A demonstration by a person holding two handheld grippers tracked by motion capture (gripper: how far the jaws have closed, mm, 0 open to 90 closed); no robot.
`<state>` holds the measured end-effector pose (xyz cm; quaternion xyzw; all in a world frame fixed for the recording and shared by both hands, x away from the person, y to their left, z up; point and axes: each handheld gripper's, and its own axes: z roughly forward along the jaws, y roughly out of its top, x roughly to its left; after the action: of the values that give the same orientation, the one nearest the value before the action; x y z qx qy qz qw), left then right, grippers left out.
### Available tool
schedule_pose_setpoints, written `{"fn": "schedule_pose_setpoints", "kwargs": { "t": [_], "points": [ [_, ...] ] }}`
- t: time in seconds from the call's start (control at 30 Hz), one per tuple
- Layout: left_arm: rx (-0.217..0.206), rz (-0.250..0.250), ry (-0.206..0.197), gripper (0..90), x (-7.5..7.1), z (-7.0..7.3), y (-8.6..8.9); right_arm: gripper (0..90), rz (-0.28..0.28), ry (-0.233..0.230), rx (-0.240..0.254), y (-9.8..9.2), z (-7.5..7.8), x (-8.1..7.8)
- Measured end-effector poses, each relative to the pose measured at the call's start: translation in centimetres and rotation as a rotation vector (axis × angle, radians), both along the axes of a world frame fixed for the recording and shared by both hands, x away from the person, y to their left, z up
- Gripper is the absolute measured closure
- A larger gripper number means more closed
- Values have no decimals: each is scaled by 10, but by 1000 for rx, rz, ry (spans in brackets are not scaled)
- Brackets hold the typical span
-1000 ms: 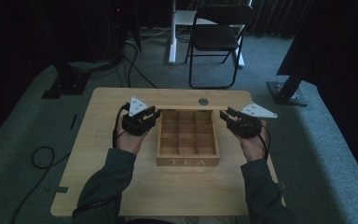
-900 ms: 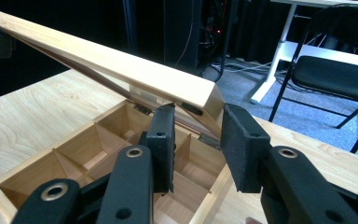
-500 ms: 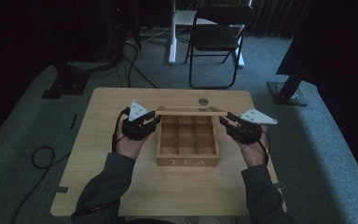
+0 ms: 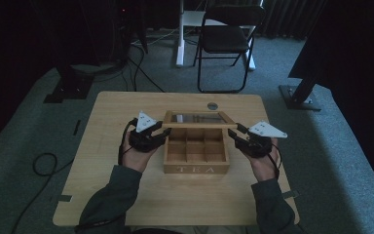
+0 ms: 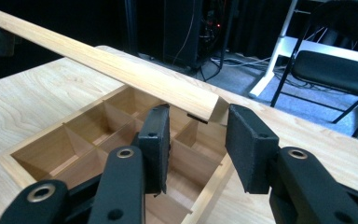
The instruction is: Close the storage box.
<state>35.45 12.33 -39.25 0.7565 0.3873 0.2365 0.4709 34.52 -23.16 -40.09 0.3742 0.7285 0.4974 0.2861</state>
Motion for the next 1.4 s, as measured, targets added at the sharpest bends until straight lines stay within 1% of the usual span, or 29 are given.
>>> {"fn": "schedule_pose_setpoints", "kwargs": {
  "t": [0.03,0.17,0.27,0.5,0.6,0.9,1.4],
  "points": [
    [1,-2,3,557,-1,-1,0,596,-1,4,9,0,-2,-1],
    [-1,-8,5,543,-5,-4,0,587,-6,17,20,0,-6,-4],
    [-2,-6,10,539,-7,-7,0,567,-11,27,19,0,-9,-7],
    [-17,-6,21,533,-11,-15,0,565,-15,36,10,0,-14,-11],
    [-17,-5,24,532,-13,-17,0,565,-17,39,9,0,-16,-13],
    [-36,-5,37,532,-18,-23,1,556,-21,47,4,1,-22,-17],
    [-34,-3,50,525,-24,-33,0,556,-17,68,4,2,-31,-22]
  ]
}}
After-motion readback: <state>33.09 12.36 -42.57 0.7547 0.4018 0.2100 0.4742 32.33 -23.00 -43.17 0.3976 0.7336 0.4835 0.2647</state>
